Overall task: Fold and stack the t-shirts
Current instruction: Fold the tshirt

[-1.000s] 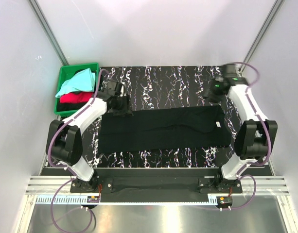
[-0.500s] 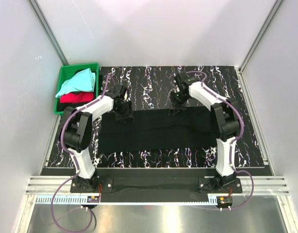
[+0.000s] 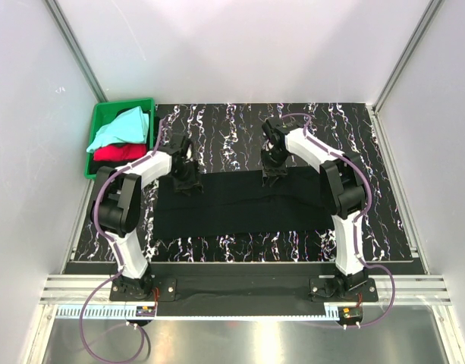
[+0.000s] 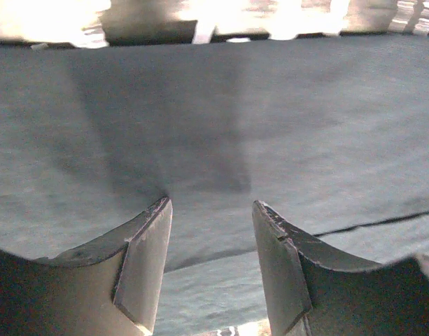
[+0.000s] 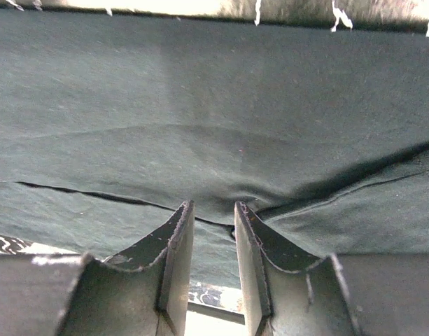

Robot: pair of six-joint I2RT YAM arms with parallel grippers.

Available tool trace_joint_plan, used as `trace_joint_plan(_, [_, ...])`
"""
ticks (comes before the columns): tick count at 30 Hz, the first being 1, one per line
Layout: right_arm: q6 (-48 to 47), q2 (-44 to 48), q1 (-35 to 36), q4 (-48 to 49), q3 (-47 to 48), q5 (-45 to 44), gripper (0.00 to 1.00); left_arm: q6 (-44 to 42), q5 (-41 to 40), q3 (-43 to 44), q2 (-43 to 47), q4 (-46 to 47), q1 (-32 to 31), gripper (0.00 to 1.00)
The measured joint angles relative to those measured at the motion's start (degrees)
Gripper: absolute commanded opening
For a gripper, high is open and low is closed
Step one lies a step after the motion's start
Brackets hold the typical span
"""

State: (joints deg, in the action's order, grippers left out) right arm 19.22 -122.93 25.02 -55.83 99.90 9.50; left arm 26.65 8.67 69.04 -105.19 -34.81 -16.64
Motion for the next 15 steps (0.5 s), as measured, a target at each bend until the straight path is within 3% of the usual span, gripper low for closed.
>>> trace_joint_plan(7, [-0.74, -0.61, 0.00, -0.39, -0.81, -0.04, 0.47, 0.22, 0.17, -1.05, 0.00, 0.15, 2.89, 0.54])
trace_joint_plan(15, [-1.64, -1.79, 0.00, -0.22, -2.38, -0.02, 0.50, 0.15, 0.20, -1.16, 0.00, 0.33, 3.08, 0.54])
